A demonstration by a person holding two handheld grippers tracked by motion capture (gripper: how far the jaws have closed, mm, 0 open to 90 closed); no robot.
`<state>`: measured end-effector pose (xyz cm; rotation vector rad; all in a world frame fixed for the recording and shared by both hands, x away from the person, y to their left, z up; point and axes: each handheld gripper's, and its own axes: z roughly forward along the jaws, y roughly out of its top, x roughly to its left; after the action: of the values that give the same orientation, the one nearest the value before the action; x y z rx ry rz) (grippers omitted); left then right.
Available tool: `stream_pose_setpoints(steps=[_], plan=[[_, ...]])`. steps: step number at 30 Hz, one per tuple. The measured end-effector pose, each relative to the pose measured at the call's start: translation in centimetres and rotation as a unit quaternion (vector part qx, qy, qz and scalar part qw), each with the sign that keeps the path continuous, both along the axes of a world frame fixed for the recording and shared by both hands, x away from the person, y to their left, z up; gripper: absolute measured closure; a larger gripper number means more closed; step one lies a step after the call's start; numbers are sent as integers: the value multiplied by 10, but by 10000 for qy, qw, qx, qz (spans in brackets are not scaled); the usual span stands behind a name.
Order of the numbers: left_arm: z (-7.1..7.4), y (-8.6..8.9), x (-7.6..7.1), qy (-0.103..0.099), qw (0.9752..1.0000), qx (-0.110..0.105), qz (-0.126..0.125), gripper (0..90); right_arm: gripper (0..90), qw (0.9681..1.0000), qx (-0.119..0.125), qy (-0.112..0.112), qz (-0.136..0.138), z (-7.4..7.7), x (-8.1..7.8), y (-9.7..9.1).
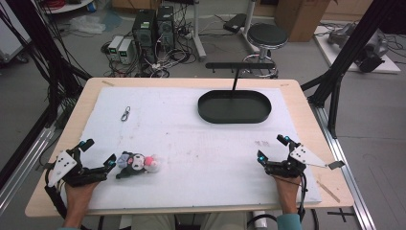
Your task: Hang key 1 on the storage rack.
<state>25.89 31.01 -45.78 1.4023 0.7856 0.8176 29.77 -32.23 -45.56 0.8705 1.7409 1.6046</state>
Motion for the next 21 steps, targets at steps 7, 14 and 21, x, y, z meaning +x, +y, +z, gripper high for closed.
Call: stream_pose_setpoints(steps=[7, 14, 21], plan=[[0, 0, 0, -24, 10000, 7, 6, 17, 7, 10000, -11, -25, 8, 0, 0, 0], [0, 1, 0, 18, 10000, -67, 52, 17, 7, 10000, 13, 3, 5, 0, 0, 0], [2, 2, 4, 195, 9997, -23, -109, 17, 7, 10000, -9, -21, 2, 0, 0, 0]])
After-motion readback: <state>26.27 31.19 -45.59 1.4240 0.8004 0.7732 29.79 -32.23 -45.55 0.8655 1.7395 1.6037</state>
